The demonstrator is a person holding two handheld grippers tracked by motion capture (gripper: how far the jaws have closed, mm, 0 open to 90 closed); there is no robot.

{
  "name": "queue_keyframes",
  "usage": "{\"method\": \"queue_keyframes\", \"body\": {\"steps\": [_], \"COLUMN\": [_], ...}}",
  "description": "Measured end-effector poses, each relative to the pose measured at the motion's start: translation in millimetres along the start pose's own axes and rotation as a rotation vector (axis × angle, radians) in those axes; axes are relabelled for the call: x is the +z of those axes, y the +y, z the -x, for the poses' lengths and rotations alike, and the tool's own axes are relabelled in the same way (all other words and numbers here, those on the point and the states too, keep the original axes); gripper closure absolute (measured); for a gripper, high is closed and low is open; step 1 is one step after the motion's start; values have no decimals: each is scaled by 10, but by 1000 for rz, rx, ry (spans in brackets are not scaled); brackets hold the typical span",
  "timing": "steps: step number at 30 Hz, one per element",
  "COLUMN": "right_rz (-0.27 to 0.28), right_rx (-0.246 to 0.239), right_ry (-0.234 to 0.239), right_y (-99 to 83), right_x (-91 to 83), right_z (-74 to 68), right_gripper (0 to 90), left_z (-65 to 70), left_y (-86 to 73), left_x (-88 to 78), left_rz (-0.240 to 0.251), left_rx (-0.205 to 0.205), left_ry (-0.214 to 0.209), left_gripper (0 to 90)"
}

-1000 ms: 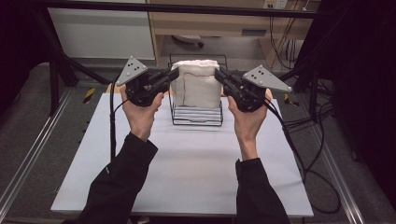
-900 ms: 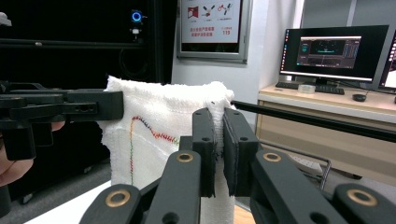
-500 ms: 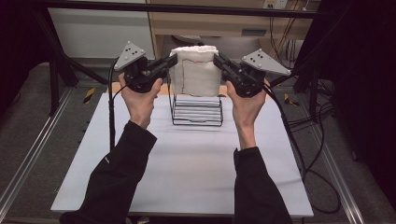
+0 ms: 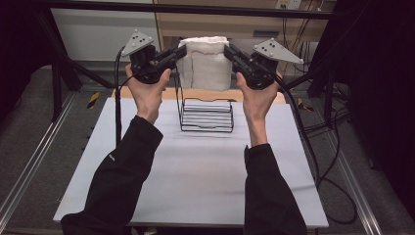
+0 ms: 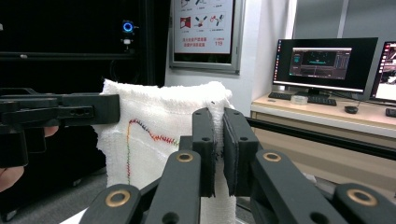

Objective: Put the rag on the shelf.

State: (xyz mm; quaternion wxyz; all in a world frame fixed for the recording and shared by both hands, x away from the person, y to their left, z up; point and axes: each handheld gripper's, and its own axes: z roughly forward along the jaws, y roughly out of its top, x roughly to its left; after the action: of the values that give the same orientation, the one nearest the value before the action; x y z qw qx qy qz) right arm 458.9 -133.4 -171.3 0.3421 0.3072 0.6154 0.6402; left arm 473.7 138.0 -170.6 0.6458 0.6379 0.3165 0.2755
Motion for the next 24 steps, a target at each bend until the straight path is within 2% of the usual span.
{"method": "queue_keyframes", "body": {"steps": [8, 10, 16, 24], "right_rz": [1, 2, 8, -6], "right_rx": [5, 5, 2, -5], "right_ry": [-15, -16, -16, -23], "right_y": [56, 70, 100, 87], "right_x": [75, 96, 160, 304], "right_z": [83, 110, 169, 251], "right_gripper": [843, 843, 843, 843], "left_z": [-19, -27, -50, -153], "left_y": [88, 103, 171, 154], "left_x": [106, 129, 189, 314], "left_rz": [-4, 0, -1, -9], "left_rx": [10, 2, 26, 16], "left_ry": [8, 4, 20, 28], "left_gripper": [821, 821, 820, 820]}}
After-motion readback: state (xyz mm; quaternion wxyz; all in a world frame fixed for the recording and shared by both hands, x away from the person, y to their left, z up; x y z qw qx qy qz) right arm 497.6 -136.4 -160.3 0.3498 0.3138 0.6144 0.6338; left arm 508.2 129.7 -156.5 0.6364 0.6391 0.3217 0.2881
